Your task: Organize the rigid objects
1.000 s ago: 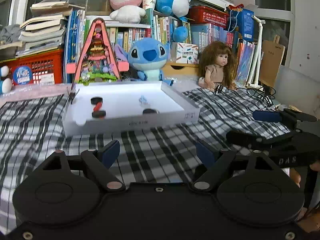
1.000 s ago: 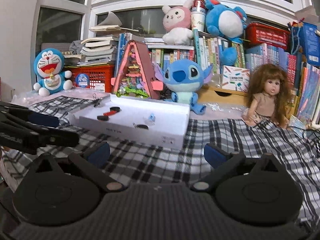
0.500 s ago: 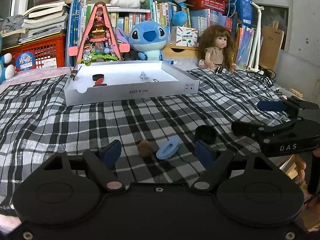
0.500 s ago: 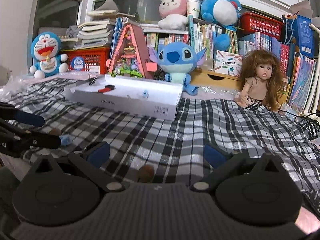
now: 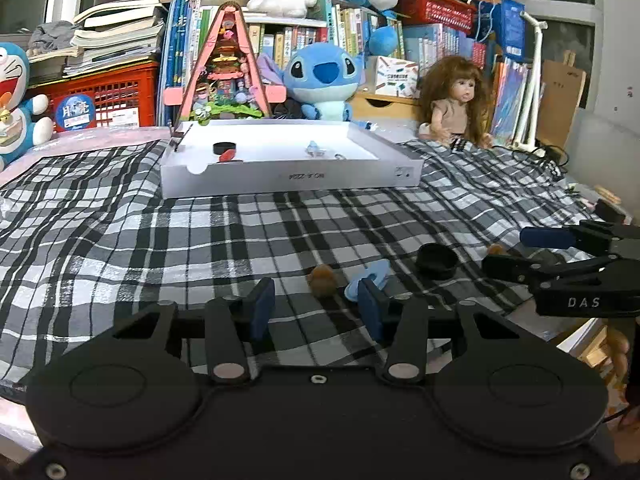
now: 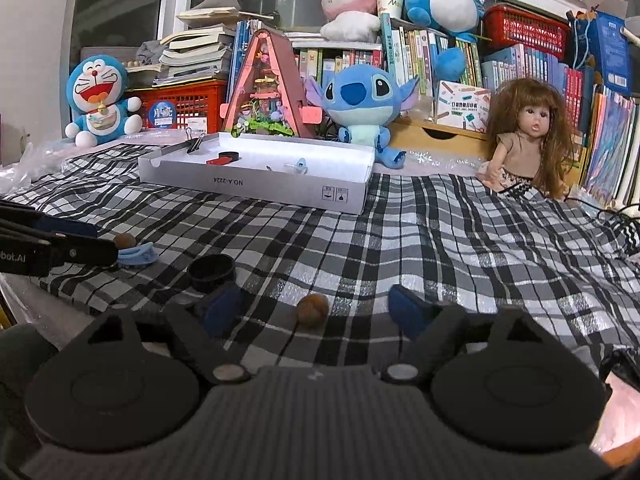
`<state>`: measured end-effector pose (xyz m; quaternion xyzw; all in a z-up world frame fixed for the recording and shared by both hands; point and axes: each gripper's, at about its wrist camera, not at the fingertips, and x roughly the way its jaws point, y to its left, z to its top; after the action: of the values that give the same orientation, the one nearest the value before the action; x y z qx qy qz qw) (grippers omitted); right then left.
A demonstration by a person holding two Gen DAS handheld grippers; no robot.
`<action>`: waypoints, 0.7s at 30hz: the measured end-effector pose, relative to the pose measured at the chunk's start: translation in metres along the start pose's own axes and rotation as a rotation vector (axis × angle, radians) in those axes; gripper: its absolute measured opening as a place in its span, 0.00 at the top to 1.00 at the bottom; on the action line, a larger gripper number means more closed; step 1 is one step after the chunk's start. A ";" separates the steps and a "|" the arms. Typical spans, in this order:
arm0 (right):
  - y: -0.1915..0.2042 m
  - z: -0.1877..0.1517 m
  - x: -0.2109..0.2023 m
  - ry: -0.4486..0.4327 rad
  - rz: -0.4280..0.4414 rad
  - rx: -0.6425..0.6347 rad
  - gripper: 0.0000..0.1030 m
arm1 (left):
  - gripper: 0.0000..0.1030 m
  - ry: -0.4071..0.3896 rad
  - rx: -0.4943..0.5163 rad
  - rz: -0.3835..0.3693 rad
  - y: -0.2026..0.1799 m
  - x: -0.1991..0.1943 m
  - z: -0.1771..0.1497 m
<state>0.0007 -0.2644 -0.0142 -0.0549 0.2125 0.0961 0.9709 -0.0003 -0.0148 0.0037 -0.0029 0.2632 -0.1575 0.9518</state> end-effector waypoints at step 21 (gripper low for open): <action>0.004 -0.007 0.008 0.009 -0.039 0.038 0.58 | 0.85 -0.026 -0.020 0.077 -0.008 0.021 0.001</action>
<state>0.0043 -0.2600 -0.0248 -0.0409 0.2176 0.0729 0.9725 0.0146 -0.0291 -0.0057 -0.0041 0.2524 -0.1180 0.9604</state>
